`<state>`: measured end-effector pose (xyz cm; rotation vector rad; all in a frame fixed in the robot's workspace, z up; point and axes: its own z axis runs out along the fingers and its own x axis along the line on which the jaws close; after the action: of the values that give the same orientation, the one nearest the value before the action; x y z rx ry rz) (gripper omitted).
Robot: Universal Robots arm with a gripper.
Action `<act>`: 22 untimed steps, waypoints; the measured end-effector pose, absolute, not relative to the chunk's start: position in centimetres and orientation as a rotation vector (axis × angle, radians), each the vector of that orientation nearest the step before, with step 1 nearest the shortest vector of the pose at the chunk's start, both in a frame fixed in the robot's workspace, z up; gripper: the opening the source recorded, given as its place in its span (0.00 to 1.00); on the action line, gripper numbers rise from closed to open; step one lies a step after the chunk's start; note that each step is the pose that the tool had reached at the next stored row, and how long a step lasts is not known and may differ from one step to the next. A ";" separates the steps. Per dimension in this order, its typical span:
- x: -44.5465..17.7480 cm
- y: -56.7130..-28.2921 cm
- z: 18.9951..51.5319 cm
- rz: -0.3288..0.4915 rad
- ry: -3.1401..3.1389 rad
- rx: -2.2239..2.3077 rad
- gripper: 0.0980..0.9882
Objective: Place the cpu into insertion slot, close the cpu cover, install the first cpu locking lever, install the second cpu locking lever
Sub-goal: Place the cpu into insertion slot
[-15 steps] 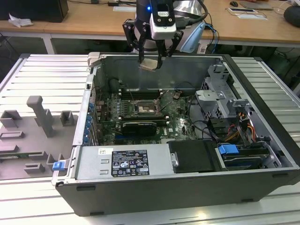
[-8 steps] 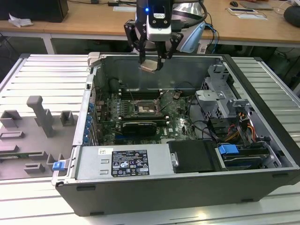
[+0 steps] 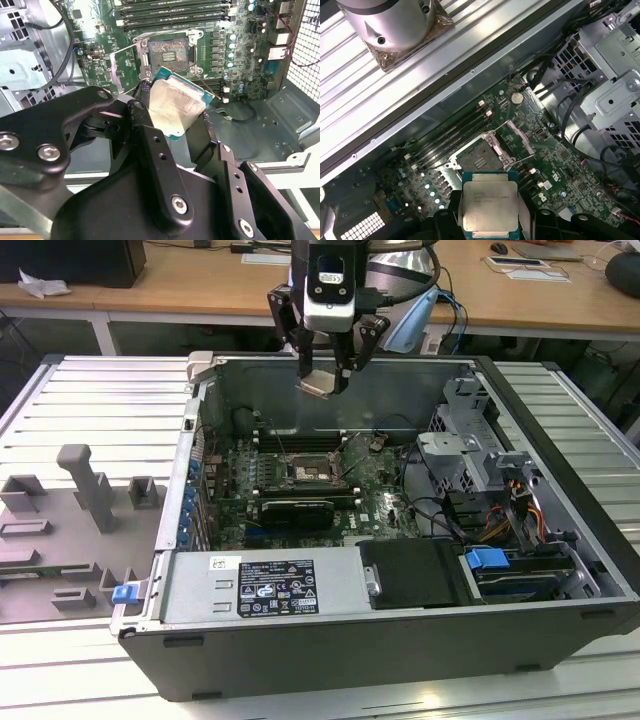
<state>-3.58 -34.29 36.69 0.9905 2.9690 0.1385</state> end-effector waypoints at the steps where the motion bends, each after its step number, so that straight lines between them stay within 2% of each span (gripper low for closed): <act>1: -3.6 -34.3 36.7 0.138 2.967 0.997 0.49; 22: -3.6 -34.4 36.0 0.131 2.892 1.189 0.49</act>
<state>-3.58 -34.36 36.01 1.1886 2.8915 0.1314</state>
